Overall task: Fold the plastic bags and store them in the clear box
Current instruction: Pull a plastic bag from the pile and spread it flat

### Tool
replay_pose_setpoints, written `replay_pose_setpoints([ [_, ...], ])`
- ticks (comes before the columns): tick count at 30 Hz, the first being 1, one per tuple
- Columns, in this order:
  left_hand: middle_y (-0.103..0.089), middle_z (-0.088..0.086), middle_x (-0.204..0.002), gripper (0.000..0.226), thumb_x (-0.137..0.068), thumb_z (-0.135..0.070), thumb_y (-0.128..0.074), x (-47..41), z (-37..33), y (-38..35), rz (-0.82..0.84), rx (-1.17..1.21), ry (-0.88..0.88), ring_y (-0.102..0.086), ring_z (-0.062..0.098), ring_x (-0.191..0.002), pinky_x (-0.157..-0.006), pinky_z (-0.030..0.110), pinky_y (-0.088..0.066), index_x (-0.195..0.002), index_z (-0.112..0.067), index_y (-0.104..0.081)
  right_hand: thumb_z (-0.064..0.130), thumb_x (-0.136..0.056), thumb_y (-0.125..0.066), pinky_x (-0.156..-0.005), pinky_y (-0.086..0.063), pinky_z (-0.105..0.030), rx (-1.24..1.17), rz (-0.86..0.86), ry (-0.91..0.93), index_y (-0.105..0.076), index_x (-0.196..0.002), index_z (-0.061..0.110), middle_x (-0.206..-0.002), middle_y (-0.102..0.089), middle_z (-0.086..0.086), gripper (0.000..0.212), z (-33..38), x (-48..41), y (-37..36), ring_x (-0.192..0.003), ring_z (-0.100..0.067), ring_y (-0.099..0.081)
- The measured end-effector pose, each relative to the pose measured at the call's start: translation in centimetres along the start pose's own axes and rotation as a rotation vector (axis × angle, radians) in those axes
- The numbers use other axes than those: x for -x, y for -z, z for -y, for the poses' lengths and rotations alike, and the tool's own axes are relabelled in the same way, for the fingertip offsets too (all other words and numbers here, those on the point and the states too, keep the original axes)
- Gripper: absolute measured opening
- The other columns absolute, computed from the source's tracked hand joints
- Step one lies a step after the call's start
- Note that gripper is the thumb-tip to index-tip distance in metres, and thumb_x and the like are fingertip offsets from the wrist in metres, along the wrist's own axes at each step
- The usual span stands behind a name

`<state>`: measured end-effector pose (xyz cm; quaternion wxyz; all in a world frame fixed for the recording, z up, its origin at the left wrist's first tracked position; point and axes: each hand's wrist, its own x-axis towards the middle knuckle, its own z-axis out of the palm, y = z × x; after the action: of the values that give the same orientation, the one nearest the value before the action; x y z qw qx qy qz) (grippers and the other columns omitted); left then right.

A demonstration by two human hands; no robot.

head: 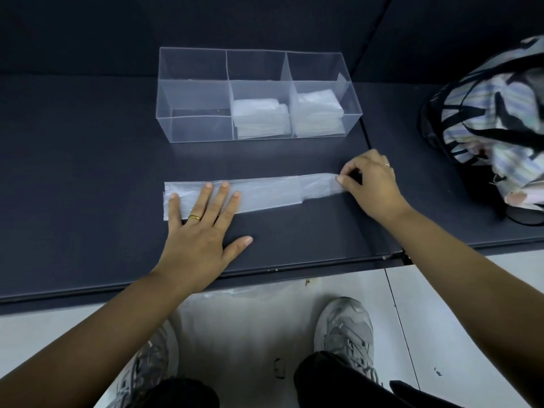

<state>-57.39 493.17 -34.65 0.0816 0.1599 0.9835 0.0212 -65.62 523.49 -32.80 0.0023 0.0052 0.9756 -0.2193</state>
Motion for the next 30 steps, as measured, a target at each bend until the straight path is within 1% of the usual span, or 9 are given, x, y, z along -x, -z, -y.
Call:
replay_pose_setpoints([
  [3, -0.010, 0.001, -0.160, 0.079, -0.089, -0.067, -0.004, -0.1, 0.4, 0.0, -0.002, 0.008, -0.027, -0.006, 0.023, -0.148, -0.113, 0.064, -0.008, -0.152, -0.021, -0.013, 0.015, -0.089, -0.064, -0.083, -0.042, -0.022, -0.121, 0.047, -0.003, -0.062, -0.082, 0.016, -0.093, -0.055, 0.006, 0.008, 0.1, 0.6, 0.9, -0.091, -0.012, -0.053],
  [8, -0.012, -0.001, -0.159, 0.081, -0.091, -0.069, -0.005, -0.7, 2.5, 0.4, -0.029, 0.039, -0.182, -0.004, 0.018, -0.148, -0.116, 0.057, -0.003, -0.151, -0.018, -0.024, 0.002, -0.085, -0.065, -0.054, -0.048, -0.015, -0.596, 0.195, -0.240, -0.063, -0.077, 0.011, -0.055, -0.064, -0.002, 0.012, 0.9, 4.8, 3.0, -0.049, -0.010, -0.056],
  [16, -0.003, -0.005, -0.161, 0.089, -0.087, -0.068, -0.040, 0.9, -6.3, 1.8, -0.012, 0.565, -0.385, 0.006, 0.002, -0.146, -0.118, 0.023, 0.004, -0.153, -0.017, -0.009, 0.003, -0.086, -0.062, -0.050, -0.047, -0.020, -0.905, 0.436, -0.422, -0.062, -0.102, 0.009, -0.065, -0.067, -0.014, 0.017, 4.1, 11.3, 6.0, -0.054, -0.015, -0.060],
  [19, -0.018, -0.010, -0.157, 0.080, -0.088, -0.043, -0.063, 1.4, -9.5, 2.7, -0.081, 0.879, -0.288, -0.008, -0.008, -0.142, -0.115, 0.013, -0.009, -0.151, -0.022, -0.019, 0.015, -0.077, -0.067, -0.051, -0.046, -0.020, -1.003, 0.536, -0.312, -0.062, -0.103, 0.010, -0.067, -0.066, -0.014, 0.027, 6.9, 11.4, 7.2, -0.057, -0.017, -0.062],
  [22, -0.064, -0.005, -0.122, 0.044, -0.089, -0.013, -0.064, 1.2, -9.9, 4.6, -0.162, 1.189, -0.128, -0.058, 0.006, -0.112, -0.096, 0.024, -0.045, -0.132, -0.021, -0.056, 0.029, -0.068, -0.068, -0.051, -0.047, -0.019, -1.048, 0.554, -0.227, -0.066, -0.098, 0.013, -0.066, -0.065, -0.006, 0.034, 8.9, 10.2, 7.5, -0.054, -0.012, -0.058],
  [24, -0.072, -0.007, -0.102, 0.024, -0.095, -0.017, -0.057, 1.0, -9.2, 5.9, -0.198, 1.321, -0.058, -0.065, 0.009, -0.093, -0.086, 0.023, -0.050, -0.113, -0.028, -0.068, 0.038, -0.070, -0.065, -0.050, -0.044, -0.019, -1.079, 0.429, -0.198, -0.068, -0.096, 0.015, -0.069, -0.063, 0.000, 0.035, 9.0, 8.6, 7.1, -0.053, -0.009, -0.052],
  [26, -0.071, -0.011, -0.104, 0.023, -0.096, -0.023, -0.052, 0.4, -8.2, 6.9, -0.150, 1.476, 0.025, -0.066, 0.003, -0.098, -0.085, 0.013, -0.046, -0.109, -0.024, -0.070, 0.047, -0.079, -0.053, -0.054, -0.042, -0.021, -1.090, 0.373, -0.167, -0.067, -0.107, 0.016, -0.089, -0.066, 0.002, 0.043, 8.3, 6.6, 6.1, -0.057, -0.009, -0.047],
  [28, -0.073, -0.004, -0.104, 0.024, -0.097, -0.022, -0.051, -0.4, -6.9, 7.1, -0.049, 1.640, 0.147, -0.066, 0.008, -0.103, -0.083, 0.013, -0.046, -0.106, -0.013, -0.071, 0.056, -0.087, -0.036, -0.054, -0.040, -0.023, -1.138, 0.526, -0.157, -0.060, -0.121, 0.017, -0.109, -0.067, 0.004, 0.057, 8.0, 4.8, 4.5, -0.056, -0.011, -0.041],
  [30, -0.073, 0.004, -0.105, 0.029, -0.097, -0.026, -0.050, -1.4, -5.5, 6.9, 0.069, 1.779, 0.280, -0.065, 0.019, -0.108, -0.090, 0.026, -0.051, -0.108, -0.009, -0.070, 0.062, -0.087, -0.027, -0.052, -0.037, -0.024, -1.162, 0.751, -0.192, -0.057, -0.124, 0.017, -0.105, -0.067, 0.001, 0.066, 8.3, 4.1, 2.7, -0.052, -0.012, -0.036],
])
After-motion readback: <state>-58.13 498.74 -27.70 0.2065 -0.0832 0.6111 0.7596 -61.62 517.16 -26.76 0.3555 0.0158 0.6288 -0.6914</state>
